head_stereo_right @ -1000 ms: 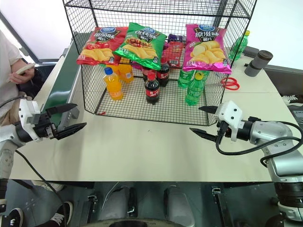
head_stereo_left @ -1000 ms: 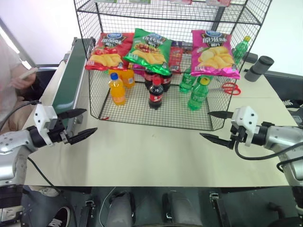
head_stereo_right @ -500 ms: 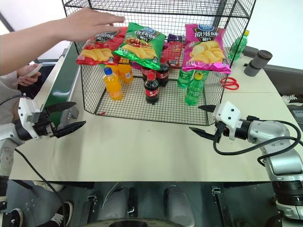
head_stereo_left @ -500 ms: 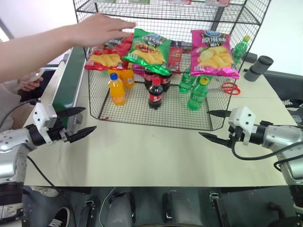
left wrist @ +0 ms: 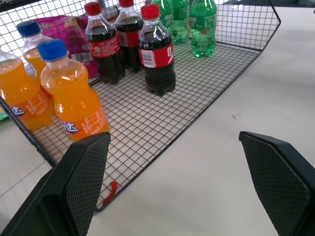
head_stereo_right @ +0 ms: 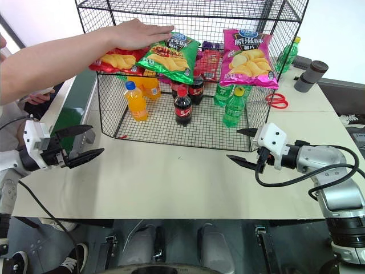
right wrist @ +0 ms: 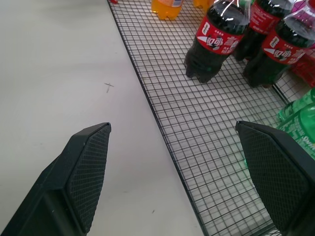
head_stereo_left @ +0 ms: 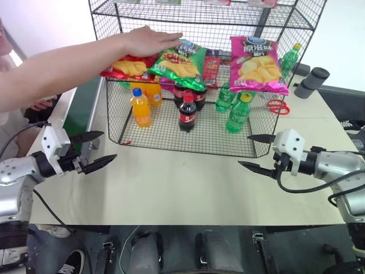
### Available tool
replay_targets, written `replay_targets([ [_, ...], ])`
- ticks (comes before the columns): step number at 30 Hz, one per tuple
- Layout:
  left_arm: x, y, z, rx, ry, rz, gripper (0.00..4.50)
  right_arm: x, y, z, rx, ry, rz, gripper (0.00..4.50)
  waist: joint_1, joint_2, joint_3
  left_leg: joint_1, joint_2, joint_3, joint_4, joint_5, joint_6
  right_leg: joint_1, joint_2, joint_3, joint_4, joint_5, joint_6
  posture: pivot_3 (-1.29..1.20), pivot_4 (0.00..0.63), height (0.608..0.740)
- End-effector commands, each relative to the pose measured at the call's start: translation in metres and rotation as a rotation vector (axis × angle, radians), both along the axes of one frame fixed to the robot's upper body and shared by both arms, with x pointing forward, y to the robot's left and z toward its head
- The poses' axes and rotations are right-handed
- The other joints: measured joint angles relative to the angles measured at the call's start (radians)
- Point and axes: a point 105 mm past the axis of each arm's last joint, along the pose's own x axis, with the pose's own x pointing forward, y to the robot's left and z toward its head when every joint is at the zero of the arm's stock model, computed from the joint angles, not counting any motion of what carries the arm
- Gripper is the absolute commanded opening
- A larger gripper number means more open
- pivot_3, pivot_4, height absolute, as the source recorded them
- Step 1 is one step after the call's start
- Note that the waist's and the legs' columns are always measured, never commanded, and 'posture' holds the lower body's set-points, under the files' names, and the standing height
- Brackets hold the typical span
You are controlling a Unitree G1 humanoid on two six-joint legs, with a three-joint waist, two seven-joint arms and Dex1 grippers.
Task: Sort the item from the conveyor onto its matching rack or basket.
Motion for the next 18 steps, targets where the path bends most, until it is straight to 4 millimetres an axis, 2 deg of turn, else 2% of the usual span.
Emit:
replay_targets([
  [1,-0.0013,0.0004,0.0045,0.018,-0.024,0.001,4.5,-0.0012,0.0027,0.0078,0.006,-0.028,0.015,4.23,0.0,0.0,0.0,0.0,0.0,0.0,0.0,0.0,0.0,0.0,0.0,0.0,0.0,0.0,0.0,0.0,0.15,0.74],
  [18,-0.0012,-0.0039,0.0031,0.031,-0.061,0.018,4.5,-0.0015,0.005,0.0067,0.016,-0.016,0.024,4.23,0.0,0.0,0.0,0.0,0.0,0.0,0.0,0.0,0.0,0.0,0.0,0.0,0.0,0.0,0.0,0.0,0.15,0.74],
])
